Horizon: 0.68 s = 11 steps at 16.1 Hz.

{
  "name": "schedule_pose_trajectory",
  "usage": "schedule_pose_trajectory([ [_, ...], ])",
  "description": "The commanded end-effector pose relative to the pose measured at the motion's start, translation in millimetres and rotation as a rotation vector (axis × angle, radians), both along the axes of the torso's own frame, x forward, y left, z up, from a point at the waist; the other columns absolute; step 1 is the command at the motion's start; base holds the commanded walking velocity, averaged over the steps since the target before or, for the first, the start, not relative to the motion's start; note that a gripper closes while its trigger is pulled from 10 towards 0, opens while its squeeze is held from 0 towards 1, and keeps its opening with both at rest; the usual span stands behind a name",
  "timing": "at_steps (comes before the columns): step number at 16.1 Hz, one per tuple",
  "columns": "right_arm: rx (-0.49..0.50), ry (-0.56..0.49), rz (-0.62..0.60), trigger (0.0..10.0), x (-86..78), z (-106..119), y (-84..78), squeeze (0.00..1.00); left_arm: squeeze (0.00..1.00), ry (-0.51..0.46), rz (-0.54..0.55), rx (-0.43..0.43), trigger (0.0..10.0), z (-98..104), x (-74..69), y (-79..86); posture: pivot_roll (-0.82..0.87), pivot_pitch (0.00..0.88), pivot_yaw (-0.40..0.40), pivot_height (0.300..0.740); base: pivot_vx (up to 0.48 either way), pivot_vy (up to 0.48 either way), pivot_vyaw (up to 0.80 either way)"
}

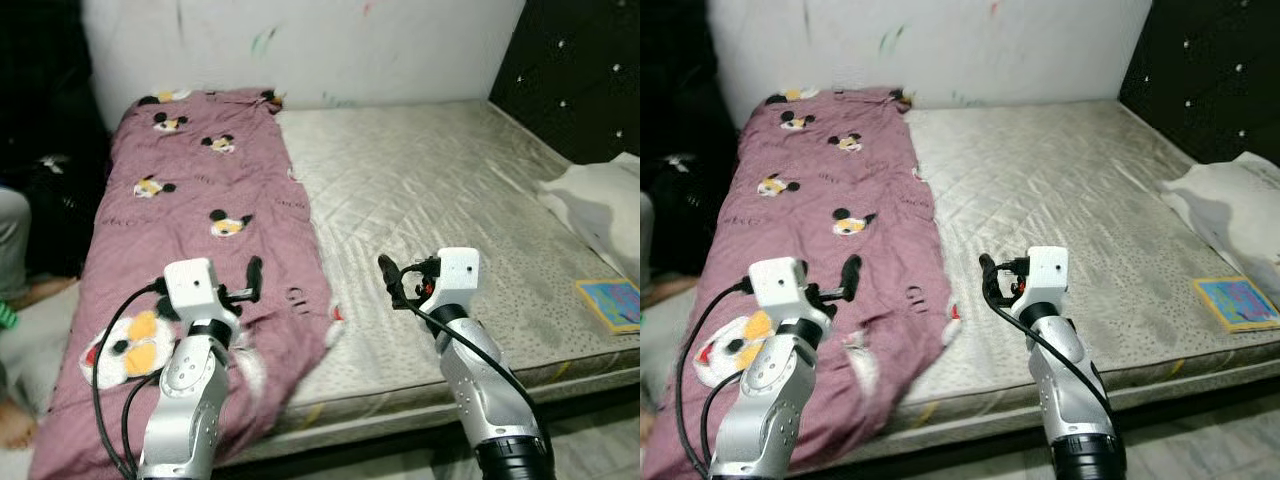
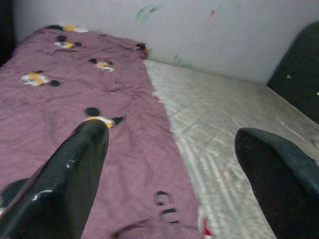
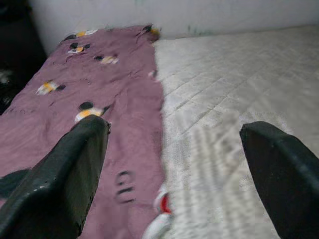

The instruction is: Clean up the room

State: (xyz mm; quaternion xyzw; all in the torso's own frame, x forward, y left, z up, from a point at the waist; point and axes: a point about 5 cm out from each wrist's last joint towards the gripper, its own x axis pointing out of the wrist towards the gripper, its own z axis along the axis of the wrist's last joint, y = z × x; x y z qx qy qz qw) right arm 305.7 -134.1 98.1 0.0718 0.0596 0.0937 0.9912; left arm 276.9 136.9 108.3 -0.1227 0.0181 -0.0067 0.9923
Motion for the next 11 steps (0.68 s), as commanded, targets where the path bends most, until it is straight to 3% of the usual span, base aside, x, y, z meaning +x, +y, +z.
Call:
schedule_pose_trajectory([
  [1, 0.003, -0.023, 0.022, 10.0, 2.6, 6.6, 6.7, 0.00, 0.00, 0.005, 0.024, -0.009, 10.0, 0.3, 0.3, 1.0, -0.01, 0.029, -0.031, 0.740, 0.000, 0.480, 0.00],
  [7, -0.005, -0.017, 0.021, 10.0, 2.8, 5.5, 5.7, 0.00, 0.00, -0.012, 0.023, -0.016, 10.0, 1.2, 0.4, 0.5, -0.01, 0.031, -0.031, 0.740, 0.000, 0.480, 0.00],
  [11, -0.007, -0.014, 0.023, 10.0, 3.0, 5.3, 6.1, 0.00, 0.00, -0.012, 0.022, 0.008, 10.0, 1.8, 1.0, 0.9, -0.01, 0.034, -0.030, 0.740, 0.000, 0.000, 0.00],
])
